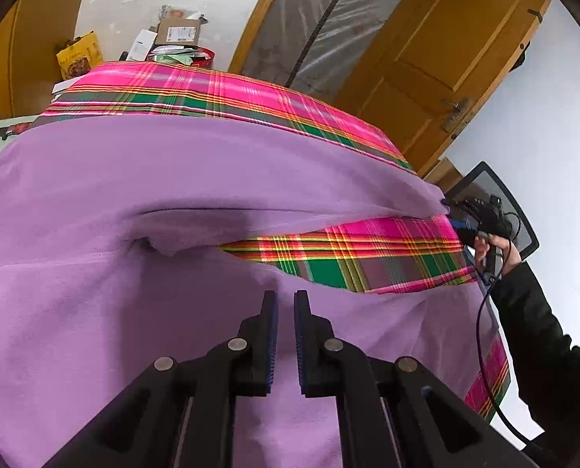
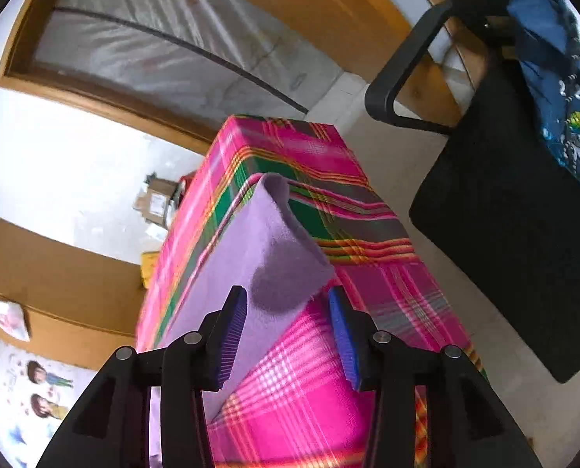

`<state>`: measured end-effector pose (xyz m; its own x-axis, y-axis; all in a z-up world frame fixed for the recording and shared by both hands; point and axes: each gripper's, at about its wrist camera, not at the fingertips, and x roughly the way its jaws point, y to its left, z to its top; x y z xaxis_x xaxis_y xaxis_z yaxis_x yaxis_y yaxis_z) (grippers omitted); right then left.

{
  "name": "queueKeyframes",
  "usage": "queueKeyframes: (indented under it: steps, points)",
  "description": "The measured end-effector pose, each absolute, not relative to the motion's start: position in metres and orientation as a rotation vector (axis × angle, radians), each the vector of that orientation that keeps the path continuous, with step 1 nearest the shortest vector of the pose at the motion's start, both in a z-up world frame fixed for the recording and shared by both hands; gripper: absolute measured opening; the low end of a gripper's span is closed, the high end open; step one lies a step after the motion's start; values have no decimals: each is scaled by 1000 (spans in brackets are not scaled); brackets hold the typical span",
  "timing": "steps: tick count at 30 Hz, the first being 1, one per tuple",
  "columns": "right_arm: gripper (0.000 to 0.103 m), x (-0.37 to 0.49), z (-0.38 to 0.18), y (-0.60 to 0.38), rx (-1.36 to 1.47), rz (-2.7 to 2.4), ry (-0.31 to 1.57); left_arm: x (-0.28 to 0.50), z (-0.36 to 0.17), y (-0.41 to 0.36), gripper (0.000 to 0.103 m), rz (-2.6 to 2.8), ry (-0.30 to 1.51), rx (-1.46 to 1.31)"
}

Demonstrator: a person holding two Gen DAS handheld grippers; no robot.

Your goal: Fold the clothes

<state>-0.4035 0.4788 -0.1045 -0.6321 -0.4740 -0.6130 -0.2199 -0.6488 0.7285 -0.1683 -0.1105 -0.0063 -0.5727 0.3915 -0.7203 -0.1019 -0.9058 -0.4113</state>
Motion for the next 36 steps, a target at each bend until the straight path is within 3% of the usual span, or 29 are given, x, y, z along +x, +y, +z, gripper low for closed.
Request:
queueKeyframes:
  steps: [2, 4, 7, 10, 12, 13, 14, 16, 17, 28, 29, 30, 36]
  points:
    - [17, -403, -98, 473, 1256, -2480, -1169, -168, -5, -113, 7, 2523, -476, -1272]
    - [4, -398, -91, 474, 1225, -2517, -1146, -168, -4, -116, 7, 2531, -483, -1267]
    - [4, -386, -80, 479, 1168, -2541, -1140, -168, -5, -119, 7, 2536, -496, -1270]
    - [6, -394, -92, 479, 1335, -2530, -1055, -171, -7, -117, 7, 2523, -493, -1279]
    - [12, -394, -94, 484, 1330, -2517, -1085, -170, -6, -113, 7, 2515, -480, -1271]
    - [19, -394, -93, 488, 1323, -2526, -1101, -168, -4, -111, 7, 2513, -471, -1261]
    - [34, -394, -91, 492, 1303, -2552, -1117, -166, -3, -111, 7, 2513, -462, -1251]
    - [45, -395, -88, 500, 1256, -2586, -1158, -165, -2, -110, 7, 2517, -453, -1251]
    - [46, -398, -87, 505, 1232, -2589, -1177, -166, -3, -111, 7, 2519, -455, -1258]
    - [45, -473, -101, 475, 1347, -2361, -975, -174, -11, -113, 7, 2525, -468, -1306]
    - [33, -475, -101, 473, 1345, -2362, -961, -175, -11, -114, 7, 2526, -470, -1310]
    - [29, -475, -101, 472, 1334, -2373, -947, -176, -12, -115, 7, 2527, -473, -1314]
    - [10, -469, -93, 473, 1233, -2470, -902, -179, -17, -114, 7, 2521, -474, -1330]
